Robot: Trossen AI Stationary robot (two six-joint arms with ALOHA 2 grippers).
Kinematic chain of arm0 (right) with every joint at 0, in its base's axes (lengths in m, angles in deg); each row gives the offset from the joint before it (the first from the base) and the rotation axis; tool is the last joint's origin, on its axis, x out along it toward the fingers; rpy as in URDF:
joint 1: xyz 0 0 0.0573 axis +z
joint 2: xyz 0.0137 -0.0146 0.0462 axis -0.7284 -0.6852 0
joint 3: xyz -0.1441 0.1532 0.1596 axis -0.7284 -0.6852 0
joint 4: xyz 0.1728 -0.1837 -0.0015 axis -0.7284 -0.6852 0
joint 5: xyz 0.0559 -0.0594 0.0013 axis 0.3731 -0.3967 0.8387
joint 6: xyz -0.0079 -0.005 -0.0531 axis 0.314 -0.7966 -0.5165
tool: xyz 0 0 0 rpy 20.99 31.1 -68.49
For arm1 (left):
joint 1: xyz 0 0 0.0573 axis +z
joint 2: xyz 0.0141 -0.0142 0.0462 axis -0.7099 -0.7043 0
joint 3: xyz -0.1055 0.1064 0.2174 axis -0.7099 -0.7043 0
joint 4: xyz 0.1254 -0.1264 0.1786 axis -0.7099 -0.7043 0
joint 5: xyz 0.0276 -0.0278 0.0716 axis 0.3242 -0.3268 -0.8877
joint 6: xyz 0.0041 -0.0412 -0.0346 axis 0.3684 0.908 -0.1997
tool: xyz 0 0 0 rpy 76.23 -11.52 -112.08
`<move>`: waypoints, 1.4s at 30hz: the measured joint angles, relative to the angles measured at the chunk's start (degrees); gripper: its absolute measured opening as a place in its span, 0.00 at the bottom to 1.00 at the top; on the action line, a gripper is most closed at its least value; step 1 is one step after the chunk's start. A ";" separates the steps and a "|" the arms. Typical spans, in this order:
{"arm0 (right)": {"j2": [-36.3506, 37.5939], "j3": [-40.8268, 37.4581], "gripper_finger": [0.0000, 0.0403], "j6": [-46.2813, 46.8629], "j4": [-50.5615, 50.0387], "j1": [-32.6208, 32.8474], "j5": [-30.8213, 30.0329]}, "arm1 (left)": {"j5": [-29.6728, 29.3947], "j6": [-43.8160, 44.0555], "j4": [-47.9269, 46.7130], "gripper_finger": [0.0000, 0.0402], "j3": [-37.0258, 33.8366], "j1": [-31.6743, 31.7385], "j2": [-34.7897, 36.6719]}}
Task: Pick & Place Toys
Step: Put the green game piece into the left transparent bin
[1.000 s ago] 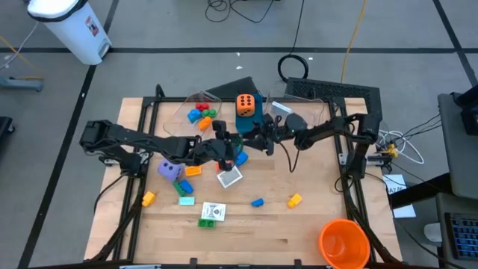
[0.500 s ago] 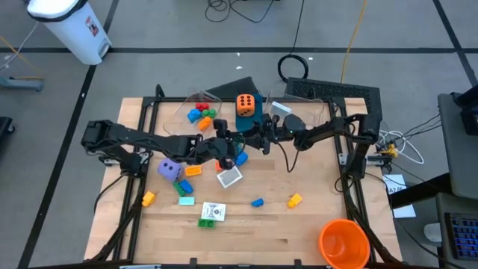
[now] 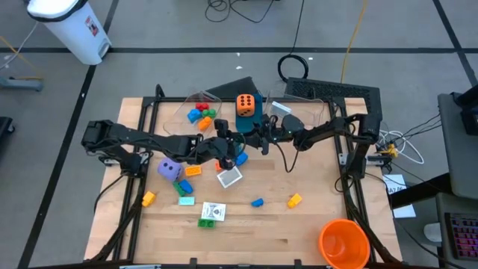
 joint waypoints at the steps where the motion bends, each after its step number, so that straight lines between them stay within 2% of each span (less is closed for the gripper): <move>1: 0.00 0.00 0.23 -0.12 0.00 -0.11 0.01 | 0.01 0.08 0.00 0.42 0.00 0.00 0.00; 6: 0.22 0.00 0.24 -1.79 -0.07 -0.84 0.08 | 0.75 2.62 -1.02 0.46 1.56 -0.30 0.00; 12: 0.62 -0.11 0.23 -3.01 -0.10 -1.20 0.00 | 5.73 4.33 -5.48 0.57 5.70 -1.40 0.20; 19: 1.08 -0.11 0.23 -5.59 -0.19 -1.75 2.32 | 5.64 5.64 -10.29 0.66 9.10 -2.51 0.59; 22: 1.61 -0.09 0.23 -9.08 0.32 -2.04 4.62 | 5.45 6.74 -13.92 0.66 11.44 -3.46 0.79; 26: 1.90 -0.11 0.23 -12.28 -0.79 -1.67 4.71 | 5.38 9.75 -21.42 0.64 15.52 -4.74 0.74; 31: 2.13 -0.11 0.23 -20.94 -3.96 0.04 4.39 | 5.39 16.59 -30.15 0.61 20.67 -5.39 0.74; 34: 2.23 -0.08 0.23 -26.99 -5.57 1.59 0.74 | 5.33 20.74 -33.35 0.59 23.50 -5.16 0.76; 39: 3.64 -0.10 0.23 -42.16 -13.20 5.15 -7.31 | 5.44 27.05 -36.13 0.58 26.07 -3.19 0.74; 42: 6.03 0.22 0.23 -53.97 -18.77 8.30 -15.22 | 9.20 30.49 -38.01 0.58 26.68 -0.35 0.76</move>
